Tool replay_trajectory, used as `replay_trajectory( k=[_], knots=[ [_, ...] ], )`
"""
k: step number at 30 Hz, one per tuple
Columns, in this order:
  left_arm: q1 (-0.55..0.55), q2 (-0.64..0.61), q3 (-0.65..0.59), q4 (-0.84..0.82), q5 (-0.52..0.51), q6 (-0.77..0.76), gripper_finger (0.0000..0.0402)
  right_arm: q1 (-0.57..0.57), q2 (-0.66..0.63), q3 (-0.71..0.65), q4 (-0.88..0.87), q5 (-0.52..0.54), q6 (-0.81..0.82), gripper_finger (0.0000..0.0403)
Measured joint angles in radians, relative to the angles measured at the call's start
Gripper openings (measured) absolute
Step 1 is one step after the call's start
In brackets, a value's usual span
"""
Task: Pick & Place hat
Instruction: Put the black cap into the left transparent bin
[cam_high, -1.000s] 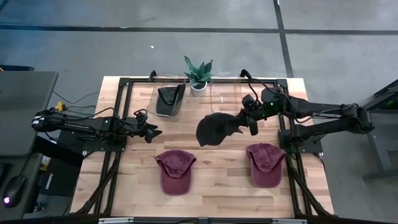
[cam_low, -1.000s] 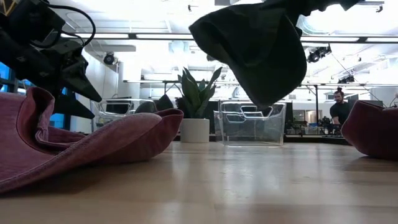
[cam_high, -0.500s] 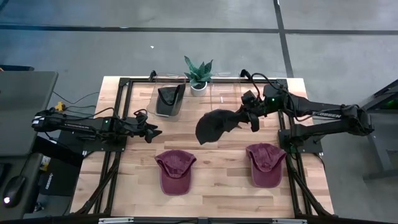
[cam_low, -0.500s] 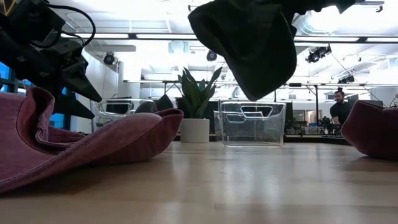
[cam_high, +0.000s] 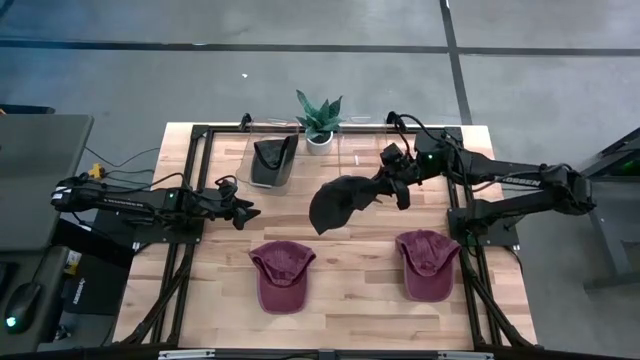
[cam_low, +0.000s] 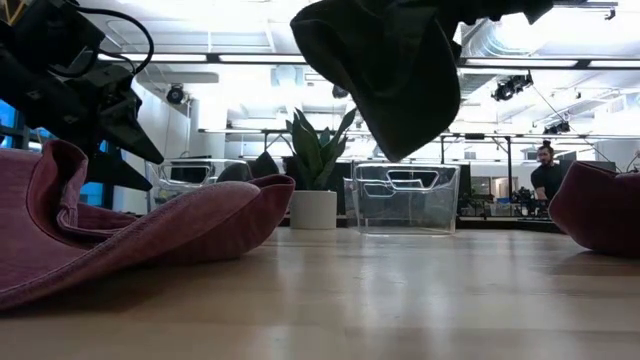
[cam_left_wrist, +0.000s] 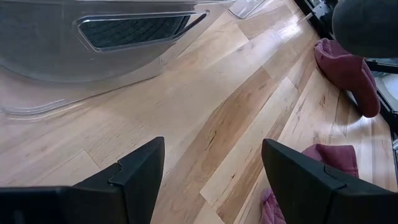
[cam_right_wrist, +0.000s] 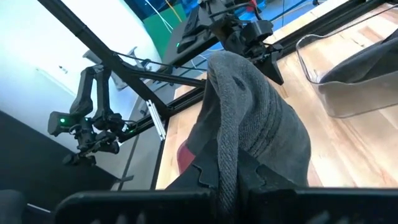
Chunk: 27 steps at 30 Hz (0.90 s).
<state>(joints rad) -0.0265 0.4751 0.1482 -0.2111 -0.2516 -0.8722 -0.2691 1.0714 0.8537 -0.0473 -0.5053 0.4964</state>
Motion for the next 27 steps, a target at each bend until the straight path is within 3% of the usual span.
replay_trajectory(
  k=[27],
  knots=[
    [0.0,0.0,0.0,0.0,0.0,0.0,0.0261,-0.013,0.056,0.036,0.026,-0.021,-0.007,0.0]
  ],
)
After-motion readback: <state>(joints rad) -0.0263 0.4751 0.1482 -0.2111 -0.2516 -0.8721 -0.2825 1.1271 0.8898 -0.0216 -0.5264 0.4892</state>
